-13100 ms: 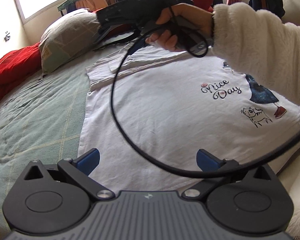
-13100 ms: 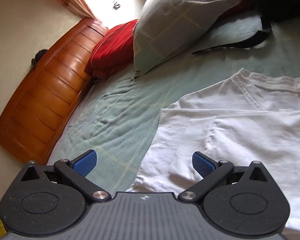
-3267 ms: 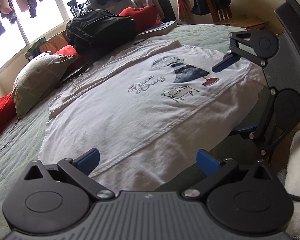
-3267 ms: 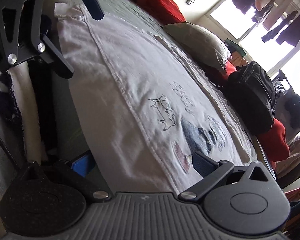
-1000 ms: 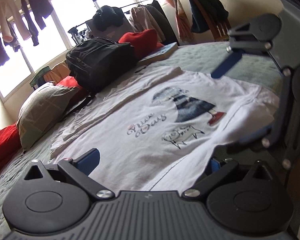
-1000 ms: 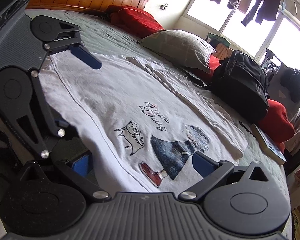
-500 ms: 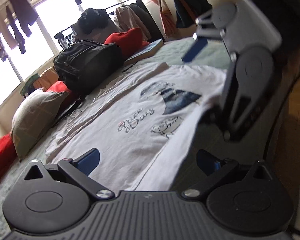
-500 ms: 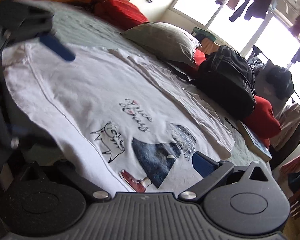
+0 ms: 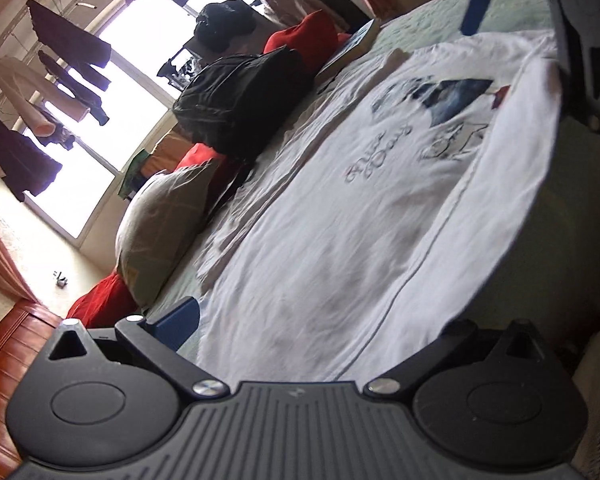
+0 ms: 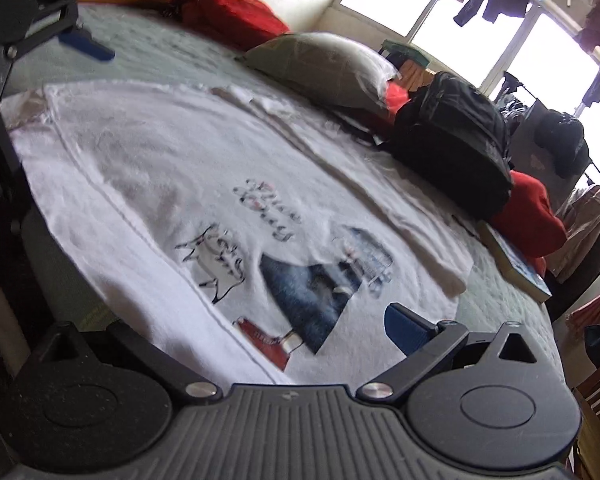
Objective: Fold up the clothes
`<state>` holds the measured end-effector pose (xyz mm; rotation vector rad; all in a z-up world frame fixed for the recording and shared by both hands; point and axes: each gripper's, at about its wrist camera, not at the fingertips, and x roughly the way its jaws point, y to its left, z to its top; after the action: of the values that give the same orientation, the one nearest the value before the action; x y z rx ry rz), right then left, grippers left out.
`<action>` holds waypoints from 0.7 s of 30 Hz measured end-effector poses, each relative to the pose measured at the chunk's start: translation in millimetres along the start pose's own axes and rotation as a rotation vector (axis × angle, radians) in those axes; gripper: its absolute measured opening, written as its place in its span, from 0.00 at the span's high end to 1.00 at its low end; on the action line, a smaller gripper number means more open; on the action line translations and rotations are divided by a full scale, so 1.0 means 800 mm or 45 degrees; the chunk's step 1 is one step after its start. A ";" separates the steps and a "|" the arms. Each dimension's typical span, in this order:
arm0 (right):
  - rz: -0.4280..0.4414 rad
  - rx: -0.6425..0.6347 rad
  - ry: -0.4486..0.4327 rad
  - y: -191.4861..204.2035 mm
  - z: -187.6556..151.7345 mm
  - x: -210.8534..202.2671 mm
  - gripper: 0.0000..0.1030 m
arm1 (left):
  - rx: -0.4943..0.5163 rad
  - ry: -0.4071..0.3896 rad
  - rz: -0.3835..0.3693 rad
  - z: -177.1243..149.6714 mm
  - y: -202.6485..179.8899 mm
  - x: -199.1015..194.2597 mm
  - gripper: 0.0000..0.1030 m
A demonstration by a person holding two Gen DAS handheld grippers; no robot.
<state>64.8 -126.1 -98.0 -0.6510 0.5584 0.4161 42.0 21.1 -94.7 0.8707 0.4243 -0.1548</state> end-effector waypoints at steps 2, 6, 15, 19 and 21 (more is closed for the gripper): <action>-0.013 -0.036 0.007 0.008 -0.002 0.005 0.00 | 0.013 0.001 0.010 0.000 0.001 0.001 0.01; -0.024 -0.057 0.010 0.008 0.000 0.008 0.00 | 0.074 -0.013 0.025 0.000 -0.002 0.003 0.01; -0.121 -0.023 0.065 -0.023 -0.022 0.003 0.00 | 0.070 -0.001 0.059 -0.005 0.004 0.010 0.01; -0.164 -0.085 0.032 0.000 -0.011 0.006 0.00 | 0.118 -0.024 0.058 -0.002 -0.003 0.014 0.01; -0.189 -0.149 0.015 0.005 -0.012 0.005 0.00 | 0.123 -0.010 0.081 -0.009 0.001 0.016 0.00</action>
<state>62.6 -129.0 -108.3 -0.8028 0.4959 0.3070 51.4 27.3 -103.6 0.9771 0.3837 -0.1204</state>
